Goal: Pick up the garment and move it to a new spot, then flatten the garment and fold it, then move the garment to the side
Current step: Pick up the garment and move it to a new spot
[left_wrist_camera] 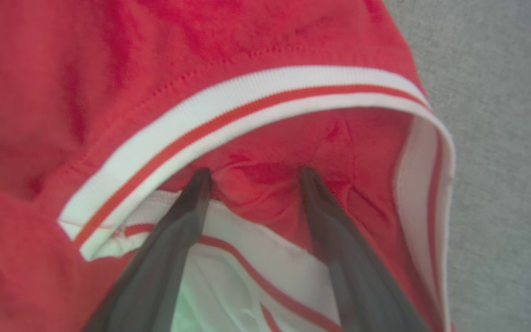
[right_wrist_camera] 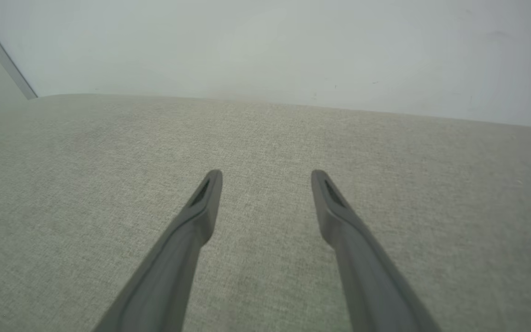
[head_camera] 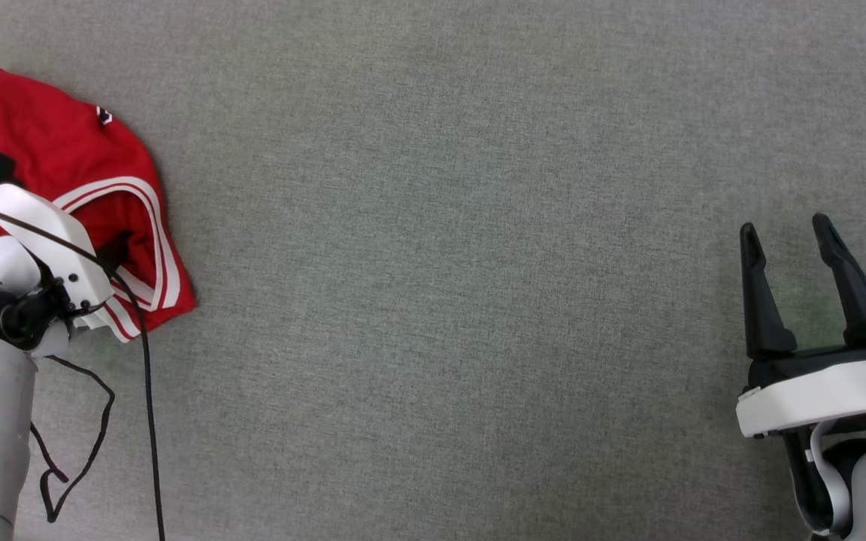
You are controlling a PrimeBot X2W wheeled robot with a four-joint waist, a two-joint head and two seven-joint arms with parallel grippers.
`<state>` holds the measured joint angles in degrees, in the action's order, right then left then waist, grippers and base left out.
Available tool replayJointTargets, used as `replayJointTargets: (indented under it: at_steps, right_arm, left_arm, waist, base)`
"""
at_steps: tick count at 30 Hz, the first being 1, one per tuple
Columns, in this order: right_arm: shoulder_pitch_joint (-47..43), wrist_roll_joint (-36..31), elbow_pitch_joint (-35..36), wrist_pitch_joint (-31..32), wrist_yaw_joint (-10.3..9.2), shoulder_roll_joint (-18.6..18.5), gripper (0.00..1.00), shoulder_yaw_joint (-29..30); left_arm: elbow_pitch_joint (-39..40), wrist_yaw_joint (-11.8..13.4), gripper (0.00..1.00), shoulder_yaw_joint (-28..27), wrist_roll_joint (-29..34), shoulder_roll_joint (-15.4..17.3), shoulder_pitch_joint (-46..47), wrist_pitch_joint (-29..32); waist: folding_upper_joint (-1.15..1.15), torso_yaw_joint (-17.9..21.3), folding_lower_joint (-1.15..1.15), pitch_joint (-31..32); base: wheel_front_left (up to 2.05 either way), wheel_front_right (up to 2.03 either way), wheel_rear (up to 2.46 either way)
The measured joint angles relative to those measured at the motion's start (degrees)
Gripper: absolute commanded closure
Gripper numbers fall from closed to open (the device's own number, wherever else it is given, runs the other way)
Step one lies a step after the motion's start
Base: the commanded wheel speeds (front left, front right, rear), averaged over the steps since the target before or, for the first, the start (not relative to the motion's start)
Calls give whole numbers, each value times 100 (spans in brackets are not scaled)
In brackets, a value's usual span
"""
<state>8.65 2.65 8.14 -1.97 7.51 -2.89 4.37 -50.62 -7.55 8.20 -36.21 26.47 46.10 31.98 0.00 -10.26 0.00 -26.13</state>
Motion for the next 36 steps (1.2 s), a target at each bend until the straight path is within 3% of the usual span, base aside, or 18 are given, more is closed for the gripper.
replayJointTargets:
  at_steps: [1, 2, 3, 6, 13, 20, 25, 28, 36]
  right_arm:
    - [28, 0, -7, -1, 0, 0, 0, 3]
    - [52, 0, -9, -1, 0, 0, 0, 8]
    - [66, 0, -13, -1, 0, 0, 0, 13]
    - [81, 0, -51, -1, 0, 0, 0, 34]
    - [75, 24, -131, -64, 0, 0, 0, 70]
    - [-15, 187, -240, -156, 0, 0, 0, 110]
    - [-167, 299, -307, -205, 0, 0, 0, 153]
    - [-246, 380, -332, -231, 0, 1, 0, 152]
    - [-530, 580, -461, -301, 0, 0, 0, 170]
  left_arm:
    - [-46, 0, 58, 1, -63, 7, 39, 66]
    - [-66, 0, 96, 30, -74, 13, 62, 54]
    - [-68, 0, 100, 60, -48, 18, 63, -64]
    - [-157, 10, 100, 82, 51, 15, 69, -593]
    - [-202, 311, 100, 44, 387, -129, 132, -2571]
    - [-13, 412, 100, -71, 560, -265, 152, -4442]
    - [627, 532, 100, -181, 809, -333, -138, -4686]
    - [1480, 641, 100, -375, 1058, -365, -545, -4689]
    - [2730, 694, 100, -343, 1330, -735, -1941, -4693]
  waist:
    - [0, 8, 0, -19]
    - [0, 7, 0, -26]
    - [0, 1, 0, -26]
    - [0, -28, 0, 30]
    - [0, -113, 0, 387]
    - [0, -161, 0, 920]
    - [0, -118, -1, 1312]
    - [0, -28, -1, 1515]
    - [0, 401, -1, 1951]
  base:
    - [0, 0, 0]
    - [0, 0, 0]
    - [0, 0, 0]
    - [0, 0, 0]
    - [0, 0, 0]
    - [0, 0, 0]
    - [0, 0, 0]
    - [0, 0, 0]
    - [0, 0, 0]
